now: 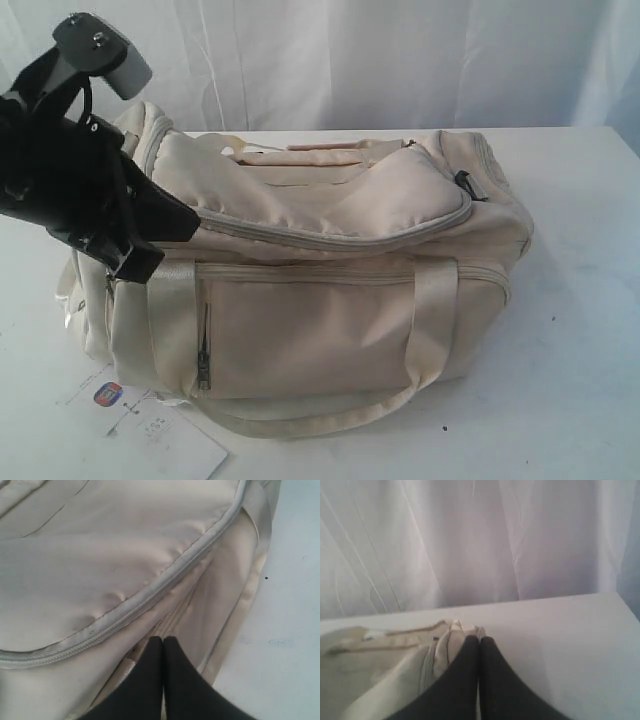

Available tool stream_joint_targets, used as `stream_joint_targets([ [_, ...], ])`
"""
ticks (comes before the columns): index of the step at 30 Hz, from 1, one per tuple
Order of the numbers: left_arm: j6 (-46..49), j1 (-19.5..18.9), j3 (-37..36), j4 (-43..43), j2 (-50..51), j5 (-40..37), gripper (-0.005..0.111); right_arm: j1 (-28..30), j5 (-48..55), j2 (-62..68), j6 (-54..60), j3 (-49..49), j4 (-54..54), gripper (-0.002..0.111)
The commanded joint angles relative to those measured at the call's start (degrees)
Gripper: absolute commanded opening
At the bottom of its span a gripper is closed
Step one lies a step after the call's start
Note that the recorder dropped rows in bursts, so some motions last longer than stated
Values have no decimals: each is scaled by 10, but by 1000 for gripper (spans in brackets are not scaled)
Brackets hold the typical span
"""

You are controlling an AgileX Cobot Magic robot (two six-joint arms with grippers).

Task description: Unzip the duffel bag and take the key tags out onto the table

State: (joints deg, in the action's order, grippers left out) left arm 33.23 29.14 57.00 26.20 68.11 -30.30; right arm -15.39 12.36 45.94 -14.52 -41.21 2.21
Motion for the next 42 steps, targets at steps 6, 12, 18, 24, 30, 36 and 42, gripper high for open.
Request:
stream_joint_targets([
  [6,1,3,-4,32,3,-24,0,-52,299,386,273,-380,-179,0],
  [12,1,3,-4,30,3,-39,0,-59,553,576,315,-491,-203,0],
  [18,1,3,-4,29,3,-39,0,-59,576,633,323,-490,-193,0],
  [24,1,3,-4,29,3,-39,0,-59,576,621,325,-602,-174,0],
  [30,1,3,-4,29,3,-39,0,-59,557,660,322,-729,-156,0],
  [36,1,3,-4,29,3,-39,0,-59,535,761,322,-825,-152,23],
  [42,1,3,-4,29,3,-39,0,-63,509,824,373,-840,-152,67],
])
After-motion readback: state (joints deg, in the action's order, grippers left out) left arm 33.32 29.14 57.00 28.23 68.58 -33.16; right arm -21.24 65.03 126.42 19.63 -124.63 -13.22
